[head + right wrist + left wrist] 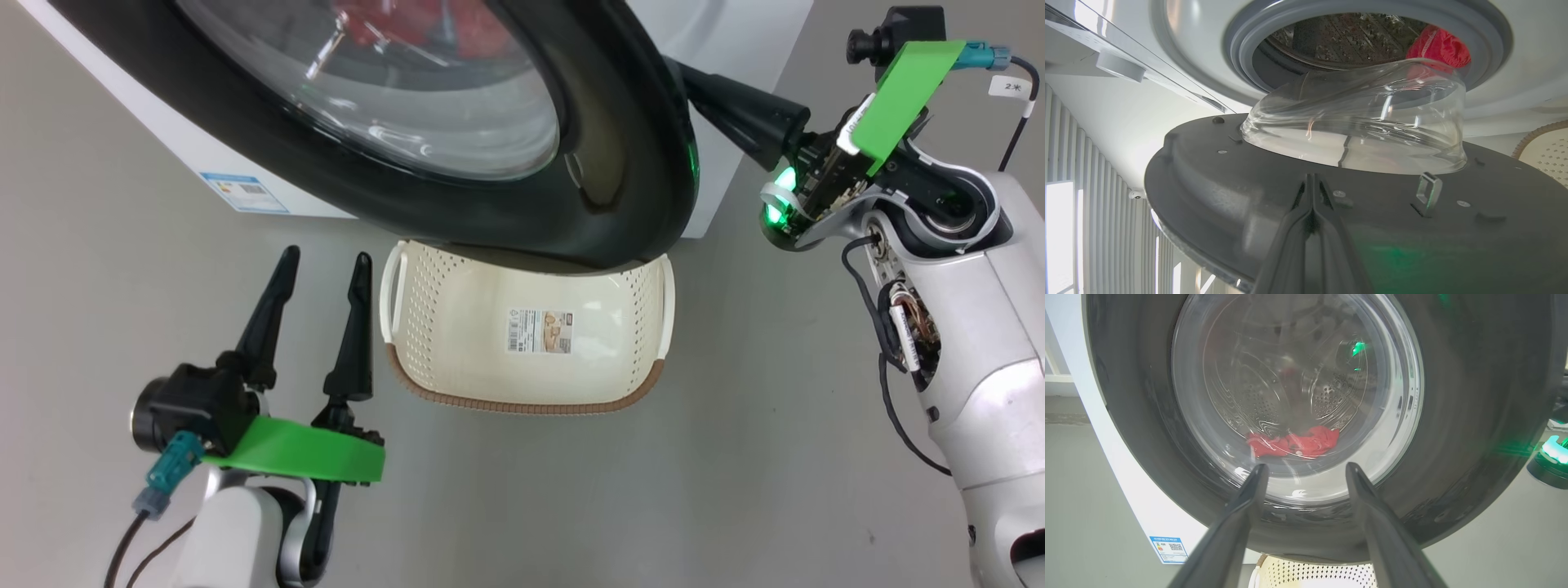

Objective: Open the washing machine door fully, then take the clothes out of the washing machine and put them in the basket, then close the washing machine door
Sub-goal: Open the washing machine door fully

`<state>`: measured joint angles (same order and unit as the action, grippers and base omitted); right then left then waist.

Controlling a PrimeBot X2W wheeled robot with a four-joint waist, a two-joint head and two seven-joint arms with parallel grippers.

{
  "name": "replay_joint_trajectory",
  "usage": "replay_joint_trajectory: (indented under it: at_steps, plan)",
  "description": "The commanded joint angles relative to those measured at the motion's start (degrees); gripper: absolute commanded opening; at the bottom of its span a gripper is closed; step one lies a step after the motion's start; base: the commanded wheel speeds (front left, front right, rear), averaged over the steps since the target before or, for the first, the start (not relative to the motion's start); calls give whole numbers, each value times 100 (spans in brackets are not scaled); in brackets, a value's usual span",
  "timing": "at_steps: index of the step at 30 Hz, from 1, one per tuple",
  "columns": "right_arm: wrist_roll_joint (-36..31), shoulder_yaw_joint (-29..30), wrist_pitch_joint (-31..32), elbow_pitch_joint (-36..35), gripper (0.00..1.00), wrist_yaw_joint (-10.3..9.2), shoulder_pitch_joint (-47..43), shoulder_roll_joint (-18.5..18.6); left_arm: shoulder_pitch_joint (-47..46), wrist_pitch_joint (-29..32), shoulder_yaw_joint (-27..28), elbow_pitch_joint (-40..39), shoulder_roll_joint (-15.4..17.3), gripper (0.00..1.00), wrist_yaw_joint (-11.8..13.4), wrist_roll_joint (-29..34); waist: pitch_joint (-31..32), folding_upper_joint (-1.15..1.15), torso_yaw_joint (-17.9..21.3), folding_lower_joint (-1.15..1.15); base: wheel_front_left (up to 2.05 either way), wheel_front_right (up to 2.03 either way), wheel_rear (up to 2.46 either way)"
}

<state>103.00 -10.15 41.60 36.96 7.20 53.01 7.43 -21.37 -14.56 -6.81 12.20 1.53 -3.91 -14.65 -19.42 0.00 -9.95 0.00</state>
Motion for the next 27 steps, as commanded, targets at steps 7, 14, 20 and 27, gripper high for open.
replay_joint_trajectory:
  at_steps: [7, 14, 20, 27]
  plan:
    - [-149, -115, 136, -220, 0, 29, -376, -246, 164, -44, 167, -68, 134, 100, 91, -90, 335, 0, -41, 0, 0, 0, 0]
    - [-267, -222, 196, -318, 0, 29, -736, -356, 299, -44, 235, -58, 134, 100, 81, -48, 574, 0, -102, 0, 0, 0, 0]
    - [-347, -318, 188, -432, 0, 29, -1091, -410, 469, -44, 258, -74, 134, 100, 99, -46, 810, 0, -199, 0, 0, 0, 0]
    - [-295, -389, 173, -593, 0, 29, -1412, -442, 656, -44, 313, -98, 134, 100, 134, -45, 1050, 0, -364, 0, 0, 0, 0]
